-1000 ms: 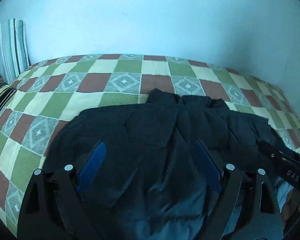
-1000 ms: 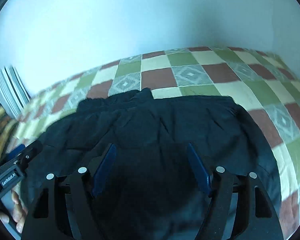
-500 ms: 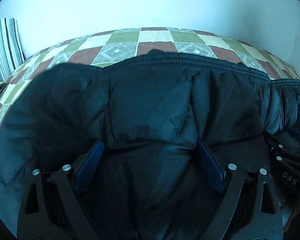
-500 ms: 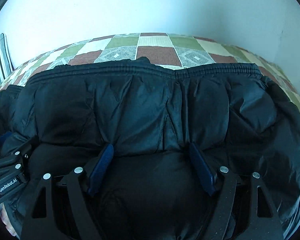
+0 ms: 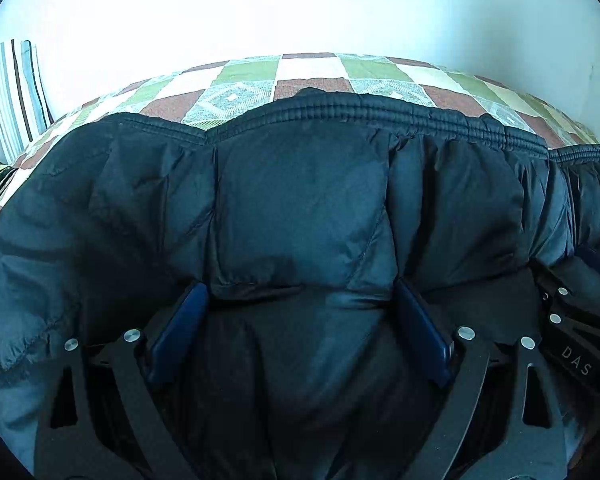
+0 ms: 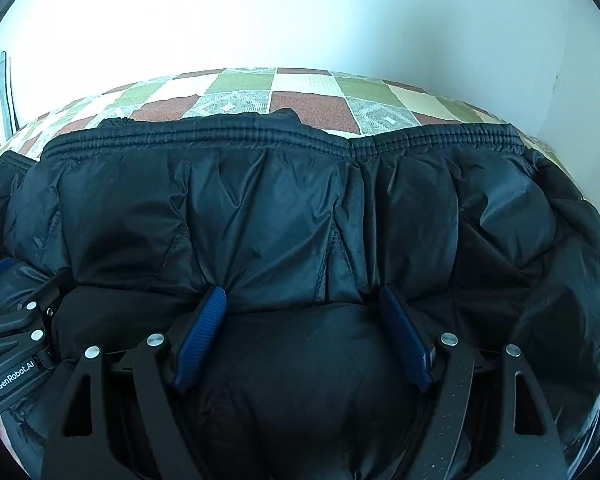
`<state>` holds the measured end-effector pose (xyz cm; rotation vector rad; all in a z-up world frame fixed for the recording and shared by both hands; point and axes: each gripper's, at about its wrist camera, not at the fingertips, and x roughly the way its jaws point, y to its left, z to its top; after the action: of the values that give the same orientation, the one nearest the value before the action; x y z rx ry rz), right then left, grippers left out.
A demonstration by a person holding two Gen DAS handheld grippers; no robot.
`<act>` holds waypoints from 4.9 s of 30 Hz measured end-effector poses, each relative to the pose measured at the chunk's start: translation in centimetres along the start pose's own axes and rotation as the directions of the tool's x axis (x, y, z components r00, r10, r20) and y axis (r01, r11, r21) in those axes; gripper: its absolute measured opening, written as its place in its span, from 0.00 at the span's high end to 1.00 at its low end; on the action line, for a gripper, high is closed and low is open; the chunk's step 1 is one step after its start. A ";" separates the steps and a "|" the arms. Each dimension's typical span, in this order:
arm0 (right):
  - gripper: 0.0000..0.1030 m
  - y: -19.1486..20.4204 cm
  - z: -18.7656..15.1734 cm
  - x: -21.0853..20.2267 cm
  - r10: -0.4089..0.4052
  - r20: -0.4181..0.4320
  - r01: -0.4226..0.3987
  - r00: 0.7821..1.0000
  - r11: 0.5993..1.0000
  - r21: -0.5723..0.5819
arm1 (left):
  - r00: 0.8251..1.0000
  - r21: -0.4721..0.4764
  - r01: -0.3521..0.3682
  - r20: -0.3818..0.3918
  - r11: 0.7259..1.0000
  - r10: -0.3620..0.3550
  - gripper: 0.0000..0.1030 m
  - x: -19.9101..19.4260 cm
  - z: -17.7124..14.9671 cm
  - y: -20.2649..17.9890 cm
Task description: Fold large clothes
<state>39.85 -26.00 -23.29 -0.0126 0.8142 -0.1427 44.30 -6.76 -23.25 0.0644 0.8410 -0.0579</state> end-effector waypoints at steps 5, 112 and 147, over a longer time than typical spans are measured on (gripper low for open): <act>0.25 0.0 0.1 0.1 -0.006 -0.002 0.006 1.000 1.000 -0.003 | 1.000 -0.002 0.005 -0.008 1.000 -0.005 0.10 0.2 0.1 0.0; 0.84 -8.5 -11.8 -12.5 0.488 -0.136 -0.429 0.862 0.845 0.319 | 0.933 -0.248 0.313 -0.100 0.917 -0.346 0.85 -19.4 -13.4 27.6; 0.66 9.3 -10.6 -22.8 0.293 -0.073 -0.300 0.953 0.948 -0.107 | 0.994 -0.233 0.026 -0.095 0.972 -0.049 0.20 -20.5 -17.5 28.5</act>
<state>17.85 -13.31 -14.72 0.0038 0.8708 0.1907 19.83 23.53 -18.66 -0.1700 0.9447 0.0087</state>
